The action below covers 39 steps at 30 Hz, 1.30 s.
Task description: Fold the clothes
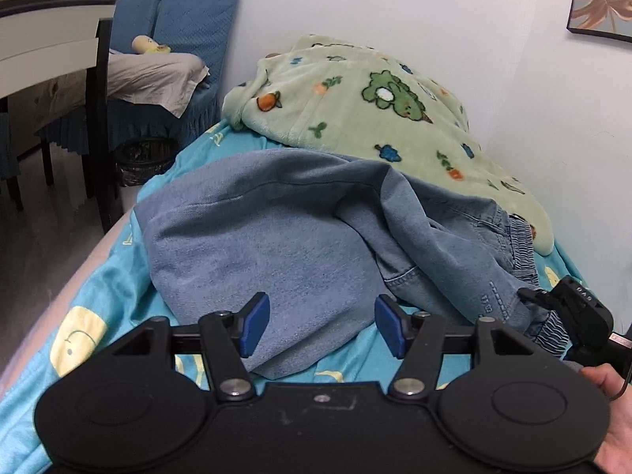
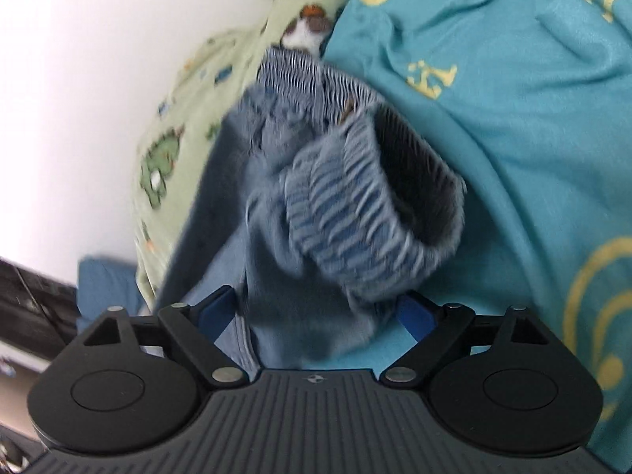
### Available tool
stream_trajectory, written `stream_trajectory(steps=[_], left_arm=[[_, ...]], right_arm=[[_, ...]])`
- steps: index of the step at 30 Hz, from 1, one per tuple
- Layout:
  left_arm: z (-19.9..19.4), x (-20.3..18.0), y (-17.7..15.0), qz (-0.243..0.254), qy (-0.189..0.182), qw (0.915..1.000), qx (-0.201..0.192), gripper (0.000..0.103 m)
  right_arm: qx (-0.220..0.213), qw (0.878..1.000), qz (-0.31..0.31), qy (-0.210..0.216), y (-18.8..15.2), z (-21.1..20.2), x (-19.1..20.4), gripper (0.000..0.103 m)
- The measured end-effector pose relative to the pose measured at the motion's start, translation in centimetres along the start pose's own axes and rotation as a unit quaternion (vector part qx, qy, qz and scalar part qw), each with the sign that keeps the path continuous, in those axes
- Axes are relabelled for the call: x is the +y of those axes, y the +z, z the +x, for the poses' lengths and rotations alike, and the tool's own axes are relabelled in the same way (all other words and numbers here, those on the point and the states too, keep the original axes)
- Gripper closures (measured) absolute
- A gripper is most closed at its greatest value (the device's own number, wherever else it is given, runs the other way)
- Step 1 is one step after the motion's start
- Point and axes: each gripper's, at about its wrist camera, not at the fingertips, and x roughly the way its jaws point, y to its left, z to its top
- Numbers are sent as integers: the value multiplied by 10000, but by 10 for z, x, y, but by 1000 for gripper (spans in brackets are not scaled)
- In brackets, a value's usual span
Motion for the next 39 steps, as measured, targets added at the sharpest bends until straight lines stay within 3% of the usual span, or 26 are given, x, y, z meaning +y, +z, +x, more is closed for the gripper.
stream_trajectory(steps=[1, 3, 11, 20, 28, 34, 37, 39], left_arm=[[1, 1, 0, -1, 3, 10000, -8, 47], [2, 2, 0, -43, -5, 10000, 4, 47], [-4, 5, 3, -138, 53, 9998, -101, 47], [-13, 5, 5, -90, 152, 9995, -251, 47], [-10, 5, 4, -42, 108, 9997, -191, 47], [-6, 6, 5, -64, 92, 9999, -121, 47], [-6, 5, 6, -66, 60, 9999, -95, 47], [-8, 5, 6, -52, 37, 9999, -96, 47]], right_arm=[[-67, 9999, 76, 34, 2, 0, -1, 21], [-189, 9998, 52, -37, 5, -2, -2, 60], [-667, 9976, -180, -73, 14, -44, 19, 80], [-1150, 9933, -35, 44, 52, -104, 28, 83], [-936, 9929, 22, -739, 93, -98, -9, 84], [-827, 9904, 51, -1107, 91, -82, -30, 84], [-748, 9893, -233, -1234, 86, -81, -21, 80], [-633, 9873, -351, -1412, 81, -84, -15, 68]])
